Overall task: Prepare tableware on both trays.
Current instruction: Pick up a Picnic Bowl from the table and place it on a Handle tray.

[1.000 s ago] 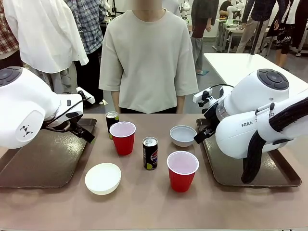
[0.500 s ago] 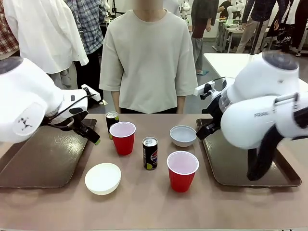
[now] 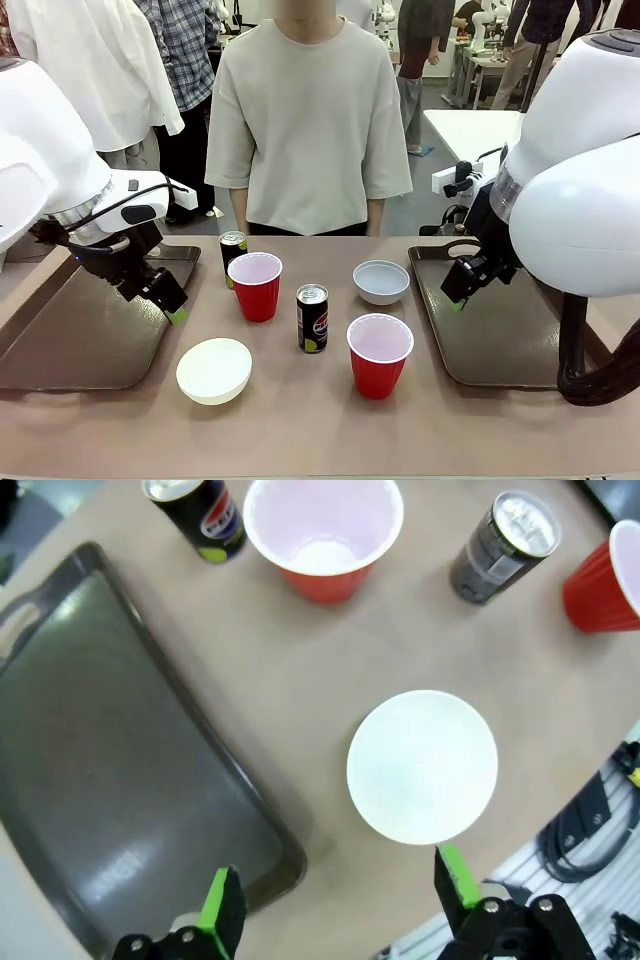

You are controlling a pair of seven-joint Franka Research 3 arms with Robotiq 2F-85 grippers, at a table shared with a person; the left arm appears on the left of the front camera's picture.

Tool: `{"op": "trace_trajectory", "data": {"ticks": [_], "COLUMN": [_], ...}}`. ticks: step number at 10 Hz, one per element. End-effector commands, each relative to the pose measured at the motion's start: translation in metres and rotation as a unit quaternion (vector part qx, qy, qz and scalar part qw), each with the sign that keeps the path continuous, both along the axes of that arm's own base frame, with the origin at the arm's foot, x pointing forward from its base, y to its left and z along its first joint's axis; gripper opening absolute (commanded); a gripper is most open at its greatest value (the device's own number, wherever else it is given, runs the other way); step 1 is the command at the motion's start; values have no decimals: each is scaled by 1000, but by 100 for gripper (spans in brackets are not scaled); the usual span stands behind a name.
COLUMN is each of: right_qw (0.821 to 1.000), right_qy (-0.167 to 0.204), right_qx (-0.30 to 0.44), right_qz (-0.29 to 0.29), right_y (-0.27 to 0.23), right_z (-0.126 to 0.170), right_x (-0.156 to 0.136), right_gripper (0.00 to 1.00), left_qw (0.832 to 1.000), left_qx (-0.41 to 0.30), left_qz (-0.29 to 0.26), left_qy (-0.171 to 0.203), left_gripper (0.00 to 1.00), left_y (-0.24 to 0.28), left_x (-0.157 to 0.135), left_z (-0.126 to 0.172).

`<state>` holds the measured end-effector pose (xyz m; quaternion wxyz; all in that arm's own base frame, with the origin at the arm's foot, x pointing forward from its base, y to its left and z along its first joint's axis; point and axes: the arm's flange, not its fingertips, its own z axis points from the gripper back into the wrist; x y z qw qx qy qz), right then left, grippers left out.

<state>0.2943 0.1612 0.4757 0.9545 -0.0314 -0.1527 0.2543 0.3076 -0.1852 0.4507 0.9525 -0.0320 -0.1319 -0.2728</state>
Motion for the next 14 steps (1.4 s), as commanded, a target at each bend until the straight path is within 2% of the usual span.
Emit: {"op": "trace_trajectory", "data": {"ticks": [1, 2, 3, 4, 5, 6, 7, 8, 10, 12, 14], "right_qw": [1000, 1000, 993, 977, 949, 929, 915, 900, 876, 865, 861], "right_qy": [-5, 0, 55, 72, 71, 68, 68, 67, 73, 77, 93], "right_qx": [21, 0, 91, 191, 300, 361, 396, 429, 476, 495, 498], "right_qz": [15, 0, 49, 64, 60, 44, 36, 25, 8, -11, -26], "right_y": [2, 0, 1, -6, -23, -50, -73, -99, -144, -170, -172], "right_z": [-10, 0, -4, 6, 24, 36, 45, 50, 43, 31, 21], "right_x": [16, 0, 26, 38, 37, 34, 25, 15, -5, -13, -9], "right_gripper": [100, 100, 100, 100, 100, 100, 100, 100, 100, 100, 100], "left_qw": [999, 1000, 997, 985, 960, 928, 907, 896, 878, 875, 872], "left_qx": [-24, 0, -73, -165, -270, -357, -401, -426, -469, -476, -479], "left_qz": [-22, 0, -7, -31, -59, -86, -100, -90, -51, -16, 43], "left_qy": [-2, 0, 6, 33, 42, 64, 81, 91, 86, 87, 88], "left_gripper": [100, 100, 100, 100, 100, 100, 100, 100, 100, 100, 100], "left_y": [-3, 0, 10, 25, 45, 66, 90, 114, 164, 184, 201], "left_x": [13, 0, 23, 31, 26, 28, 26, 24, 15, 9, 10], "left_z": [-12, 0, -1, 11, 35, 45, 57, 64, 71, 69, 67]}}
